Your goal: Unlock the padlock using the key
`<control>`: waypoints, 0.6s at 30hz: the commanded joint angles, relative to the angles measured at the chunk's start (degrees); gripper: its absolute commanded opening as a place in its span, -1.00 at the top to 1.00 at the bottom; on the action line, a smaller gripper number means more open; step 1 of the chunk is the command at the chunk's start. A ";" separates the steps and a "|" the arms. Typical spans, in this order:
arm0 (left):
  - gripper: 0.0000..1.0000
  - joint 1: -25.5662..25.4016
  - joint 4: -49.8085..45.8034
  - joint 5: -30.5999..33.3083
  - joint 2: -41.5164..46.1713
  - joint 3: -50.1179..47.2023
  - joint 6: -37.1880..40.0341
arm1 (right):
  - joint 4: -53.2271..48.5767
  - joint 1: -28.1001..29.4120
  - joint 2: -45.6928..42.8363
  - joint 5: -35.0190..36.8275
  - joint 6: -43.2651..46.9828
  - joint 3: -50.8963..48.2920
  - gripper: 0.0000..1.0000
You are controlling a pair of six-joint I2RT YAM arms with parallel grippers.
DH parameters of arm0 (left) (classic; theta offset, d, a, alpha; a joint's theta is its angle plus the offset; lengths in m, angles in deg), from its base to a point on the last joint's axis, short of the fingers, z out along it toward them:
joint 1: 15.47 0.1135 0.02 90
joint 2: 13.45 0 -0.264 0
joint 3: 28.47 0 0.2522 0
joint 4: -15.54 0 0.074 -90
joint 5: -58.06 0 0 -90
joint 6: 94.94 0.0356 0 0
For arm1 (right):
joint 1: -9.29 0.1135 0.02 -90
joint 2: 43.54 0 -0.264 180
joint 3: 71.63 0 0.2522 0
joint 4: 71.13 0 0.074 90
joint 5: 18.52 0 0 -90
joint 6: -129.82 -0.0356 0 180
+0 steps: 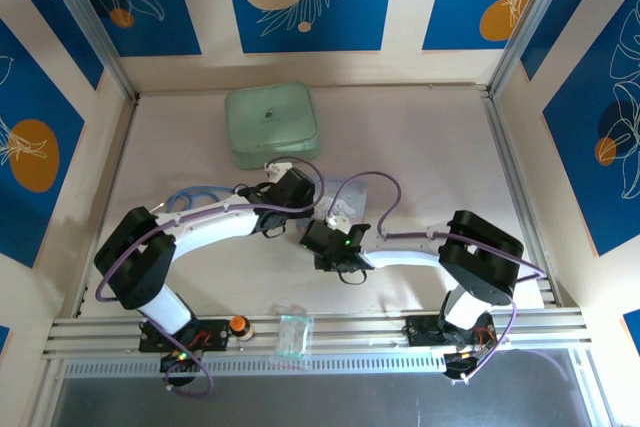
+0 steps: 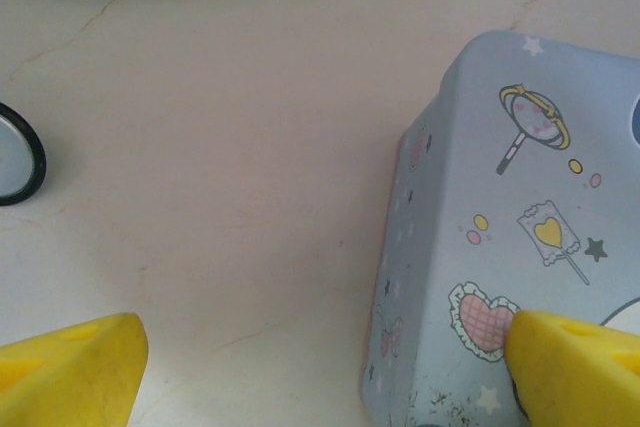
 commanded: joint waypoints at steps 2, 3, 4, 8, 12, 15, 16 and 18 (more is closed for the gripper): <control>-0.85 0.62 -1.47 -0.60 -1.88 0.03 1.39 | 4.65 1.04 2.86 -12.98 -2.14 -6.23 0.23; -0.85 0.64 -1.48 -0.54 -1.99 0.09 1.41 | 4.89 0.79 2.38 -13.20 -2.22 -6.69 0.25; -0.84 0.64 -1.57 -0.58 -2.22 0.31 1.56 | 5.26 0.45 1.96 -13.45 -2.23 -7.28 0.29; -0.84 0.59 -3.48 -0.31 -3.81 1.84 1.67 | 7.34 -0.37 0.69 -14.10 -2.75 -9.80 0.41; -0.84 0.64 -4.41 -0.36 -3.74 2.27 1.40 | 7.19 -1.36 0.45 -14.51 -3.10 -10.93 0.49; -0.82 0.47 -5.11 -0.67 -1.74 2.22 1.37 | 4.63 -1.42 -0.82 -13.92 -3.78 -11.22 0.51; -0.82 0.47 -5.21 -0.63 -0.73 2.08 1.55 | 3.65 -1.34 -1.50 -13.79 -3.94 -11.47 0.51; -0.81 0.38 -4.76 -0.84 1.43 2.20 2.90 | 2.01 -1.30 -2.98 -13.43 -4.19 -12.16 0.51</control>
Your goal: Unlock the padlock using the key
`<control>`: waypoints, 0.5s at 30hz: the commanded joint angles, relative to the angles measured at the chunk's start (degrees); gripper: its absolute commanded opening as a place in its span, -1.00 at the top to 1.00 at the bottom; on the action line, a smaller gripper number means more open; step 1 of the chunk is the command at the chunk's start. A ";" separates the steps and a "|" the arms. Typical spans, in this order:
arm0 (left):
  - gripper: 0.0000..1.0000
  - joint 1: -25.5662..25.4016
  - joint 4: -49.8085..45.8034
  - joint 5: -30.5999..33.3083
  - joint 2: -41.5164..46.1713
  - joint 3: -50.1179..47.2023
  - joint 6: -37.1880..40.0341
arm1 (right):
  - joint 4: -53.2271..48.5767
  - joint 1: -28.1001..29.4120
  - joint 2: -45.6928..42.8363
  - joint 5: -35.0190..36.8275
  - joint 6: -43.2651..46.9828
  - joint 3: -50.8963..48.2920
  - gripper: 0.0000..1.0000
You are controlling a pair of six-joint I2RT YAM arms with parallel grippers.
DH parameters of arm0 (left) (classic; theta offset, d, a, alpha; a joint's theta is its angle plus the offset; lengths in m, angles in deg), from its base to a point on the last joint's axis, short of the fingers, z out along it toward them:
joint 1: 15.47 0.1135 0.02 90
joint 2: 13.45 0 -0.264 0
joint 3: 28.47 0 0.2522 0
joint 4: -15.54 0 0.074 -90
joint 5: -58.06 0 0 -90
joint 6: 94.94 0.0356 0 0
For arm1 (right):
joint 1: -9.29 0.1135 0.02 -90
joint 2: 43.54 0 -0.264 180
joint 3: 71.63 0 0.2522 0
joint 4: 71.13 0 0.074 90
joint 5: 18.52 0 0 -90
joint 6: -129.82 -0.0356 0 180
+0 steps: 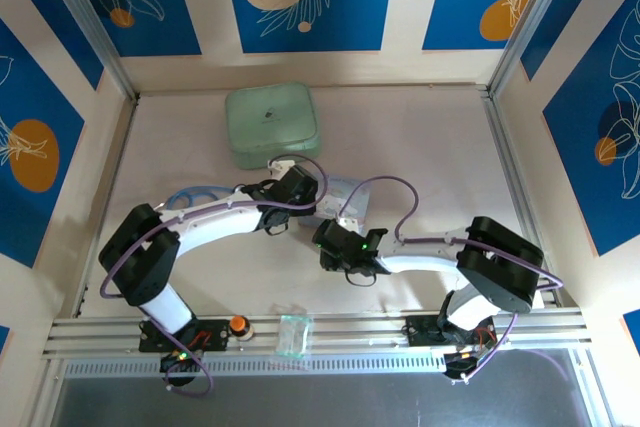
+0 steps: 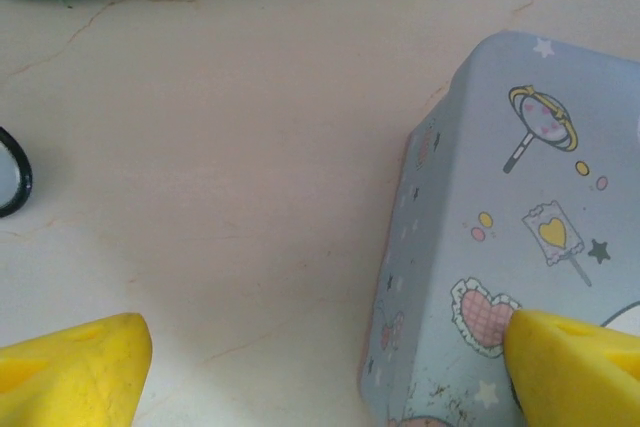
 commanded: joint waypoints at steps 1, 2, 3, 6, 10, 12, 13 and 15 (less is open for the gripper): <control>-0.81 0.35 -2.59 -1.18 3.50 0.07 3.87 | -6.85 0.43 2.53 -10.30 -2.45 -5.03 0.52; -0.79 0.35 -0.46 -2.39 4.37 -0.24 7.19 | -7.22 0.11 1.93 -10.48 -2.54 -5.39 0.52; -0.79 0.31 2.18 -3.93 5.01 -0.52 10.99 | -7.24 -0.18 1.41 -10.65 -2.62 -5.86 0.52; -0.82 0.32 11.51 -10.60 5.26 -1.08 24.55 | -6.92 -1.29 0.15 -11.74 -2.54 -7.41 0.52; -0.86 0.45 18.74 -20.55 0.05 1.73 39.05 | -7.04 -2.20 -1.68 -12.12 -2.54 -9.21 0.52; -0.87 0.54 19.02 -22.81 -3.41 4.43 43.67 | -6.85 -2.58 -2.82 -12.10 -2.63 -10.31 0.52; -0.88 0.53 18.58 -23.42 -5.25 6.15 46.11 | -6.89 -2.75 -3.56 -12.08 -2.63 -10.88 0.52; -0.93 0.50 17.60 -22.42 -8.35 9.42 49.36 | -7.19 -3.09 -4.84 -11.95 -2.62 -11.57 0.52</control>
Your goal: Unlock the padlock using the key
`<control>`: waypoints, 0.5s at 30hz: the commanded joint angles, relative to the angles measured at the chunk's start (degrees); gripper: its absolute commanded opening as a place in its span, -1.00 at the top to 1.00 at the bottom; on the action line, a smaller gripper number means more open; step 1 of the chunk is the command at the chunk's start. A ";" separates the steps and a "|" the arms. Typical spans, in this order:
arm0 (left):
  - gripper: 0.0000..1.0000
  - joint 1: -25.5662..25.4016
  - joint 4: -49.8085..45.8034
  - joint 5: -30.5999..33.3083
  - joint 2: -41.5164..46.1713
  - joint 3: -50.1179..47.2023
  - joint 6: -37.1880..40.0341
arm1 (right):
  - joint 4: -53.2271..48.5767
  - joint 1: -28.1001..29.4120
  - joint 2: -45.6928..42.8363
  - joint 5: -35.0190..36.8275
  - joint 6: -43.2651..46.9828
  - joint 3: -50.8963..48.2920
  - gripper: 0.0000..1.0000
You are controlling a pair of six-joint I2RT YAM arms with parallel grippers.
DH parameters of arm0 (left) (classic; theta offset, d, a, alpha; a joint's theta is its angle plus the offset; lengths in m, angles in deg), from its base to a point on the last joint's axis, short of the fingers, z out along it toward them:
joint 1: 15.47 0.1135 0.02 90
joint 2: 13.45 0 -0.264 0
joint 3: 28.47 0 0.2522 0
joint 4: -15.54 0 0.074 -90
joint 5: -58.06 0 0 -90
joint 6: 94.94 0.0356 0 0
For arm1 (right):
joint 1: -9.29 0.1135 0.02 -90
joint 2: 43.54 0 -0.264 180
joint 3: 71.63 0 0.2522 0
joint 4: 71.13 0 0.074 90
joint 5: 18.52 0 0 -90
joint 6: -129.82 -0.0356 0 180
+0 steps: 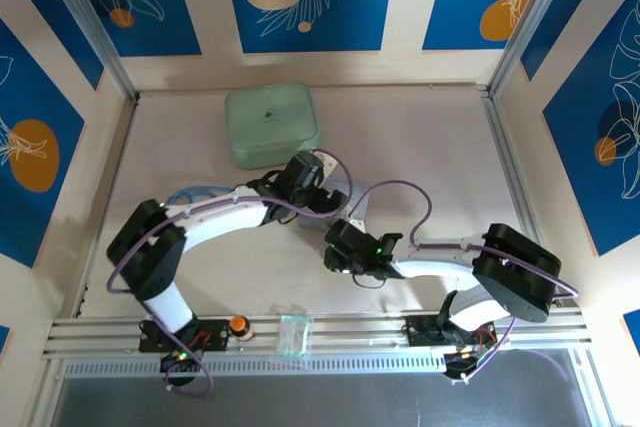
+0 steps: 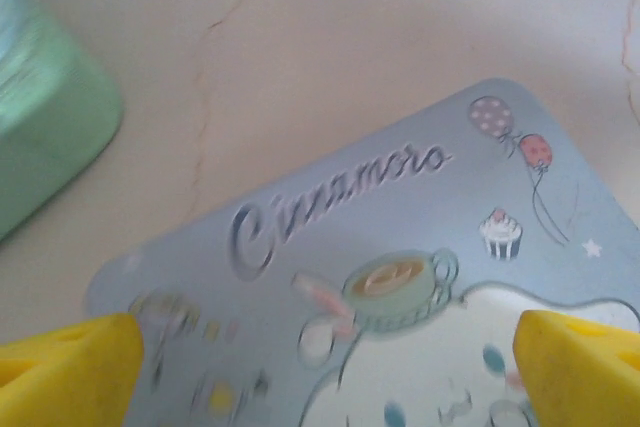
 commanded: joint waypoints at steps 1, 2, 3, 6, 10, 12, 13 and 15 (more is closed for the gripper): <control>-0.97 0.54 1.76 -3.26 -4.81 5.51 12.30 | -13.29 -0.88 0.72 -7.62 -3.31 -5.24 0.52; -0.99 0.63 1.89 -3.01 -6.12 6.77 13.59 | -13.42 -1.05 0.27 -7.68 -3.29 -5.63 0.52; -0.99 0.88 2.44 -4.11 -7.52 7.75 14.66 | -13.47 -1.27 -0.22 -7.62 -3.30 -6.06 0.52; -0.98 1.81 -0.69 -7.04 -11.41 12.70 14.79 | -12.60 -2.24 -0.38 -8.55 -2.61 -6.81 0.52; -0.96 1.79 -3.90 -10.66 -12.24 11.63 12.83 | -12.48 -2.96 0.07 -7.97 -3.24 -6.69 0.52; -0.93 1.80 -2.47 -8.51 -10.46 7.46 10.77 | -11.41 -3.84 -0.41 -8.27 -4.17 -7.92 0.53; -0.91 1.81 -1.96 -7.23 -9.51 5.05 9.55 | -10.40 -4.53 -0.98 -8.70 -4.71 -8.87 0.53; -0.87 1.49 -1.74 -4.49 -7.72 1.19 6.61 | -8.67 -5.64 -1.89 -9.44 -5.75 -10.57 0.53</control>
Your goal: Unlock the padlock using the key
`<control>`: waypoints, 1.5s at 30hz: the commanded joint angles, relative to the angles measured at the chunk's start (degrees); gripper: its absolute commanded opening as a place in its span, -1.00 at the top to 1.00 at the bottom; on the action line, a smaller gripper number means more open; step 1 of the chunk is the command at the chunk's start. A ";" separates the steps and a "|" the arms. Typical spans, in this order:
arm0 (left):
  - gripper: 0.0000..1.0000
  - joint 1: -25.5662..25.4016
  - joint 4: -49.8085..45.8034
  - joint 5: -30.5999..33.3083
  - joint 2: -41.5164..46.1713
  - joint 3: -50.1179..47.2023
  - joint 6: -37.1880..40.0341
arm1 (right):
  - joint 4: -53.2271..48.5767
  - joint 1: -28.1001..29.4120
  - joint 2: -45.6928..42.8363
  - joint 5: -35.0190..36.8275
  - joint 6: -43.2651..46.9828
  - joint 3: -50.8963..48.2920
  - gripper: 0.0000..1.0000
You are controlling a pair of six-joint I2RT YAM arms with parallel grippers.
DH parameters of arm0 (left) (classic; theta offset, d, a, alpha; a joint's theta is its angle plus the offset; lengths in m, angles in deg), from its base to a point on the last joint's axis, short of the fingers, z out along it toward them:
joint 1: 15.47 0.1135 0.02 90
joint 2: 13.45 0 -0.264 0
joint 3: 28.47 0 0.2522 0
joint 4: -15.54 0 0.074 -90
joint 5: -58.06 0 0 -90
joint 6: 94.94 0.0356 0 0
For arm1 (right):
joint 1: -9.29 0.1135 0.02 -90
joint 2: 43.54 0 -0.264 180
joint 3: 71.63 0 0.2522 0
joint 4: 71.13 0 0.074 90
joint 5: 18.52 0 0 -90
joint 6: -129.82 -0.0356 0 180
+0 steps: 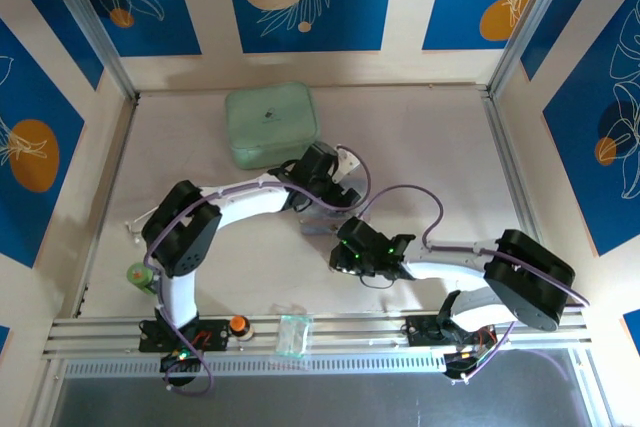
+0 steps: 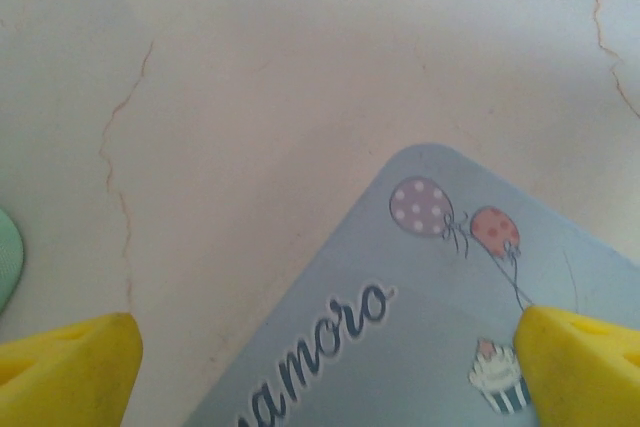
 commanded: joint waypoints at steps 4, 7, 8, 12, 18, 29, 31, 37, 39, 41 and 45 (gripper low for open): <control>-0.88 -1.03 -2.80 6.95 5.03 -11.26 -7.60 | -10.74 -2.64 2.05 -2.52 -3.82 -6.35 0.53; -0.87 -1.57 -2.39 7.66 6.01 -12.79 -10.28 | -10.82 -3.55 3.61 -2.36 -3.92 -5.08 0.53; -0.86 -1.82 -3.15 8.59 5.98 -12.63 -11.10 | -10.24 -3.82 4.20 -2.67 -4.21 -4.88 0.53; -0.84 -2.35 -7.91 12.64 6.03 -12.06 -15.59 | -9.32 -4.53 5.88 -4.46 -6.99 -4.39 0.54; -0.84 -2.67 -4.77 13.80 7.36 -15.86 -16.87 | -13.74 -4.33 6.51 -4.13 -11.37 -1.62 0.55; -0.82 -3.36 5.61 17.70 5.64 -23.97 -9.89 | -10.64 -5.08 11.32 -4.71 -16.15 2.87 0.55; -0.79 -3.32 7.88 16.57 5.70 -25.13 -9.46 | -8.46 -5.21 10.23 -4.29 -17.78 2.03 0.55; -0.78 -3.28 13.21 14.81 5.88 -28.10 -9.32 | -11.44 -5.74 10.05 -2.12 -19.66 3.95 0.55; -0.78 -3.28 13.64 15.00 6.18 -28.71 -8.97 | -9.86 -6.12 9.58 -2.47 -20.97 3.39 0.55; -0.78 -3.33 14.32 15.18 6.26 -29.20 -8.45 | -6.30 -7.01 9.15 -3.64 -22.52 1.73 0.55; -0.78 -3.28 14.43 15.44 6.30 -29.30 -8.16 | -8.71 -7.37 9.46 -2.96 -20.45 3.77 0.56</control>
